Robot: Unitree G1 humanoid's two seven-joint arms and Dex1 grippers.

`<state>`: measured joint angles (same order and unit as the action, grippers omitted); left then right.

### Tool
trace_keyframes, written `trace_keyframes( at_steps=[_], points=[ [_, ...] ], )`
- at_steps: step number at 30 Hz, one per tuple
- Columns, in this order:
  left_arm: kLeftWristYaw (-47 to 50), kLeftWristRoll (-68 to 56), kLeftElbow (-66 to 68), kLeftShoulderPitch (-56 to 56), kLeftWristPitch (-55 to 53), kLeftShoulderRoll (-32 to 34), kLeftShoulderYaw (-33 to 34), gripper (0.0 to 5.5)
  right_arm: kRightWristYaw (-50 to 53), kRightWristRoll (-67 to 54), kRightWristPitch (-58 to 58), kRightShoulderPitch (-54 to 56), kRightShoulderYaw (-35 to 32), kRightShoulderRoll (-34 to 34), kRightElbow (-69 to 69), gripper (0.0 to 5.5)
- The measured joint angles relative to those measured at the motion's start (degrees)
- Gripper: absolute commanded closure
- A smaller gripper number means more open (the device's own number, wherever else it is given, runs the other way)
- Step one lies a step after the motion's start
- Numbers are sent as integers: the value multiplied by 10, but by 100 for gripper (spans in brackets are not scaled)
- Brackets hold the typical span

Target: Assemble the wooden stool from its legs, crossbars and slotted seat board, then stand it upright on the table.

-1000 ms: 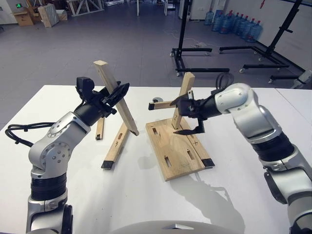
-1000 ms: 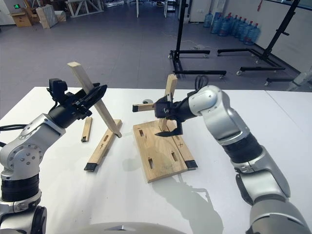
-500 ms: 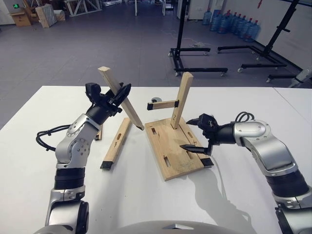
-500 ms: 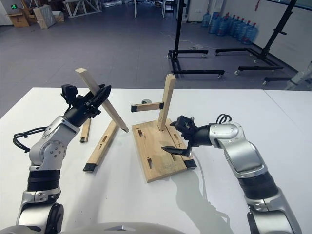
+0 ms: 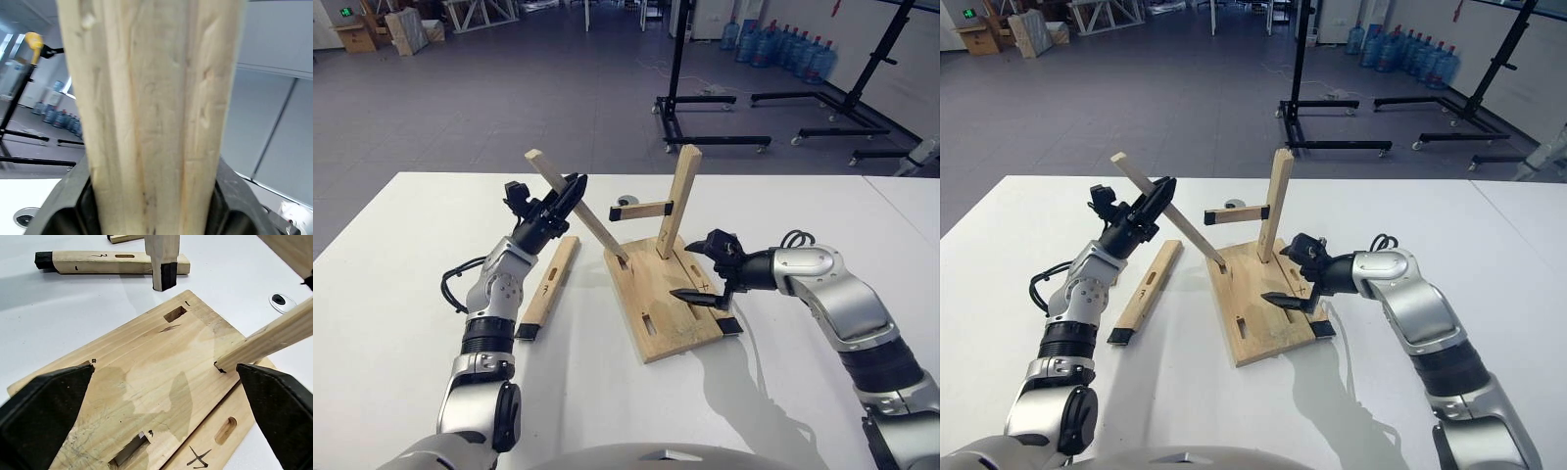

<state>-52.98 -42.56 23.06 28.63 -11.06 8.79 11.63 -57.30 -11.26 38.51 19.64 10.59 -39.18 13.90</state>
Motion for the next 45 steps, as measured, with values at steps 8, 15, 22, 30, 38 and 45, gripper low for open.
trace_keyframes(
  at_steps=[8, 15, 22, 30, 38, 45],
  points=[
    [-82, 20, 92, 22, 38, 5, 11, 349, 6, 0, -3, 8, 20, 12, -5, 12],
    [-140, 69, 144, 44, 115, -1, 1, 349, 11, 0, -4, 13, 27, 16, -10, 12],
    [-175, 82, 205, 67, 146, -1, 5, 349, 14, 0, -4, 13, 30, 20, -10, 12],
    [-191, 95, 254, 91, 183, -5, 11, 349, 17, 0, -4, 13, 36, 22, -10, 12],
    [-207, 113, 293, 111, 217, -9, 11, 349, 17, 0, -4, 13, 46, 22, -10, 12],
    [-207, 125, 297, 116, 232, -12, 6, 349, 17, -1, -4, 13, 48, 22, -10, 12]
  ],
)
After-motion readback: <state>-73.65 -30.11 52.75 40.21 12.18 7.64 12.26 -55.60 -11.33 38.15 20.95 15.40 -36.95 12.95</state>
